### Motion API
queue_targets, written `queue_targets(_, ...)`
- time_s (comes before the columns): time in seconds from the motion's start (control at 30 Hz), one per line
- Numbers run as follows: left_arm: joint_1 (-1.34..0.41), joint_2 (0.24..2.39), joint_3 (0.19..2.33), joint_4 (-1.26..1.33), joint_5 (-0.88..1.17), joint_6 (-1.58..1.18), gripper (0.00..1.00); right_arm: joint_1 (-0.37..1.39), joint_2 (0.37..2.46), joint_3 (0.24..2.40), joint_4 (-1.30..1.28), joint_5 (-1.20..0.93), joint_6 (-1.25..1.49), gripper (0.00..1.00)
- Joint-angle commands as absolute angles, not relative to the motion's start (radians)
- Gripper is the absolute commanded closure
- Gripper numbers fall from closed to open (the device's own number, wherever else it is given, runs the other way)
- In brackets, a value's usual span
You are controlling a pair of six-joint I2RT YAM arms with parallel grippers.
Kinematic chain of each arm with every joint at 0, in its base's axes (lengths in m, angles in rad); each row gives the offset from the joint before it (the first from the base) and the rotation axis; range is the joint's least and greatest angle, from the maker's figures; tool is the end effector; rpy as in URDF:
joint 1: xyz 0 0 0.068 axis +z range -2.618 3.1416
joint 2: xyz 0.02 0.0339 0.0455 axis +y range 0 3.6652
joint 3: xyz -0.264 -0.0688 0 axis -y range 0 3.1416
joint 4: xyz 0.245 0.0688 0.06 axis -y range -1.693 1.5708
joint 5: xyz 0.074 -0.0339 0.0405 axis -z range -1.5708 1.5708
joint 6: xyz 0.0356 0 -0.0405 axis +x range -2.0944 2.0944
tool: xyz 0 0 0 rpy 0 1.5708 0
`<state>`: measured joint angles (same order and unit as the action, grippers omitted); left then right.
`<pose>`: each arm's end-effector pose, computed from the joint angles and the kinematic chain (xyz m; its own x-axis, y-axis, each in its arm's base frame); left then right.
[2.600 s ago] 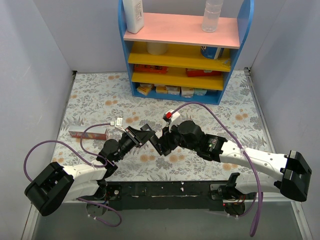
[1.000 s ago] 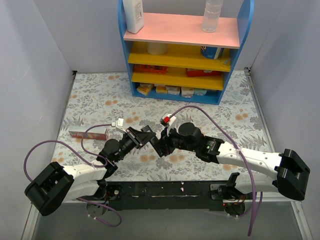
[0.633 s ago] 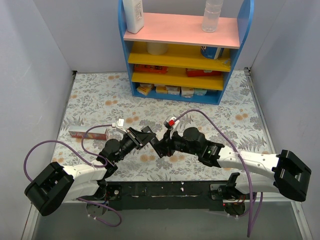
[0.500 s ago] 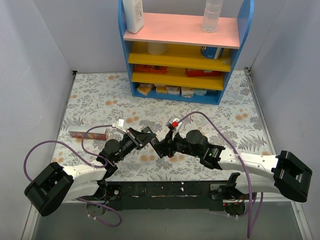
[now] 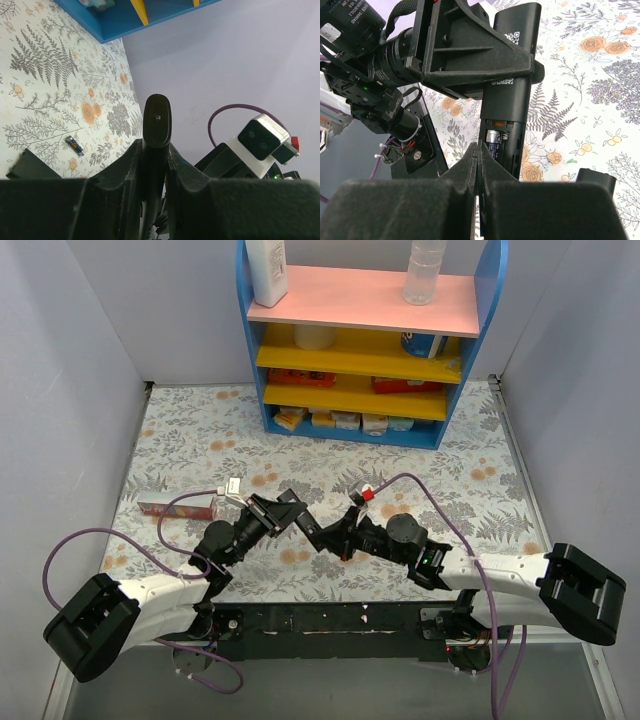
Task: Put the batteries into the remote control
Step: Load the battery into the remote control.
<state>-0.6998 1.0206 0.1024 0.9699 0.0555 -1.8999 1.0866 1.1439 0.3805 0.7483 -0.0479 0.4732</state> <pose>0.1424 -0.1225 0.1860 -0.6614 -0.6783 0.3201 -0.1841 -0.2668 -0.9460 0.1096 0.2121 0.2261 -0.4193 0.1807 -0.8897 -0.8035 0.3822 0.4563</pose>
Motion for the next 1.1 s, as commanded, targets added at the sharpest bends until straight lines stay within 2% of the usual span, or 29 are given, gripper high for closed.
queue_targets(0.0, -0.707, 0.966, 0.121, 1.173, 0.077, -1.987, 1.00, 1.080, 1.213, 0.304, 0.719, -0.025, 0.482, 0.99)
queue_targets(0.17, -0.707, 0.960, 0.127, 1.163, 0.101, -1.948, 1.00, 1.078, 1.233, 0.337, 0.675, -0.018, 0.479, 0.99)
queue_targets(0.47, -0.707, 0.945, 0.149, 1.135, 0.240, -1.809, 1.00, 1.063, 1.226, 0.477, 0.450, -0.025, 0.528, 0.99)
queue_targets(0.63, -0.707, 0.956, 0.135, 1.218, 0.307, -1.782, 1.00, 1.062, 1.232, 0.506, 0.417, -0.003, 0.523, 0.99)
queue_targets(0.8, -0.707, 0.917, 0.136, 1.111, 0.252, -1.698, 1.00, 1.062, 1.226, 0.540, 0.408, -0.079, 0.491, 0.99)
queue_targets(0.93, -0.707, 0.882, 0.121, 0.938, 0.108, -1.617, 1.00, 1.062, 1.180, 0.571, 0.373, -0.153, 0.421, 0.99)
queue_targets(1.07, -0.707, 0.862, 0.103, 0.833, -0.021, -1.556, 1.00, 1.062, 1.125, 0.607, 0.285, -0.182, 0.349, 0.86)
